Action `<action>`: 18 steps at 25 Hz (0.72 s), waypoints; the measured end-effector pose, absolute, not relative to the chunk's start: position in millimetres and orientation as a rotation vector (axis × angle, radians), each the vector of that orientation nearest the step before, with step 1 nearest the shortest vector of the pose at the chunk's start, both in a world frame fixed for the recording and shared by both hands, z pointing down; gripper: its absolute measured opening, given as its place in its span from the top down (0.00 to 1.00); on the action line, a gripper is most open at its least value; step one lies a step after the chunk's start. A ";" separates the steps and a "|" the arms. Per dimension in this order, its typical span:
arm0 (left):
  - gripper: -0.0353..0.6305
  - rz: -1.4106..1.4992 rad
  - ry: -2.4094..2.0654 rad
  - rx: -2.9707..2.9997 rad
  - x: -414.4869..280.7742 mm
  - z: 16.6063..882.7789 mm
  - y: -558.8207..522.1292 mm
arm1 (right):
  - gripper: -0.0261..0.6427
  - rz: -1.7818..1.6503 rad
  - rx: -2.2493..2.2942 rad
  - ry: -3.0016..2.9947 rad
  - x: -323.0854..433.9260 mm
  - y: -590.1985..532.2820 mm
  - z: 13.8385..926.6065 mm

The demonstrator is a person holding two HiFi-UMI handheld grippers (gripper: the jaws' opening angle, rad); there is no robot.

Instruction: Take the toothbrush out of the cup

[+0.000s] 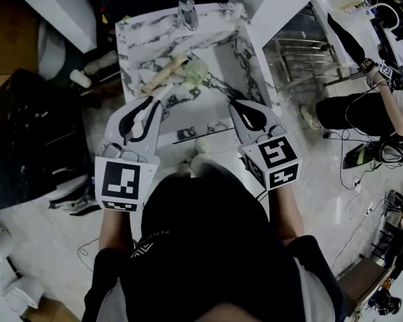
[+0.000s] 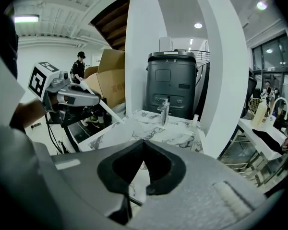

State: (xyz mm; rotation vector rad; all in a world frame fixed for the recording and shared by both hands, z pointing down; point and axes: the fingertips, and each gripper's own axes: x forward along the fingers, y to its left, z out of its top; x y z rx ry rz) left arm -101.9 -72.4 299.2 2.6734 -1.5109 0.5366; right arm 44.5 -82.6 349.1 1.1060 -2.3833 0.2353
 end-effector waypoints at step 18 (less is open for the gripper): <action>0.85 0.542 -1.509 2.658 -97.8 308.0 -72.3 | 0.96 0.238 1.167 -2.399 53.0 -81.6 343.4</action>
